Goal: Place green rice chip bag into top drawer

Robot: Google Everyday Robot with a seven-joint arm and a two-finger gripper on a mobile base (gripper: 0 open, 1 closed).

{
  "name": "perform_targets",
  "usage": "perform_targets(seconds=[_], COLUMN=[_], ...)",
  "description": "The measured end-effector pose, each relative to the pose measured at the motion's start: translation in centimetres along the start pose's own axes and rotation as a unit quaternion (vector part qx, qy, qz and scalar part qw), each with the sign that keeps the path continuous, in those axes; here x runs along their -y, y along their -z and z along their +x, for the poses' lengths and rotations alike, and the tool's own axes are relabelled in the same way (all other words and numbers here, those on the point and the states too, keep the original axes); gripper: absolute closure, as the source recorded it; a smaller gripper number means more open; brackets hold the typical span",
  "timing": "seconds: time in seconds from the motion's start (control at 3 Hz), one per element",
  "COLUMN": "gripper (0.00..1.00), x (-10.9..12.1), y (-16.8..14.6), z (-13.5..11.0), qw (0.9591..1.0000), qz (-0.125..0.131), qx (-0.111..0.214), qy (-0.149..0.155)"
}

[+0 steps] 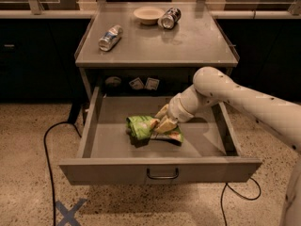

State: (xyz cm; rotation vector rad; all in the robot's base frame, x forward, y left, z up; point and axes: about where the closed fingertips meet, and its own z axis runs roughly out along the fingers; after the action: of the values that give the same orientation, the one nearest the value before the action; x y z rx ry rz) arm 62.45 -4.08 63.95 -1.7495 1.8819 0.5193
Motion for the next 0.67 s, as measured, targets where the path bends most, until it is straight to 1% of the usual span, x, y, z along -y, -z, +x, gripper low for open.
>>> perform_targets(seconds=[0.33,0.67], gripper=[0.12,0.0], x=[0.0,-0.01], y=[-0.01,-0.02], z=[0.0,0.0], qw=[1.0,1.0], qz=[0.0,0.0], qx=[0.0,0.0], qy=[0.0,0.0])
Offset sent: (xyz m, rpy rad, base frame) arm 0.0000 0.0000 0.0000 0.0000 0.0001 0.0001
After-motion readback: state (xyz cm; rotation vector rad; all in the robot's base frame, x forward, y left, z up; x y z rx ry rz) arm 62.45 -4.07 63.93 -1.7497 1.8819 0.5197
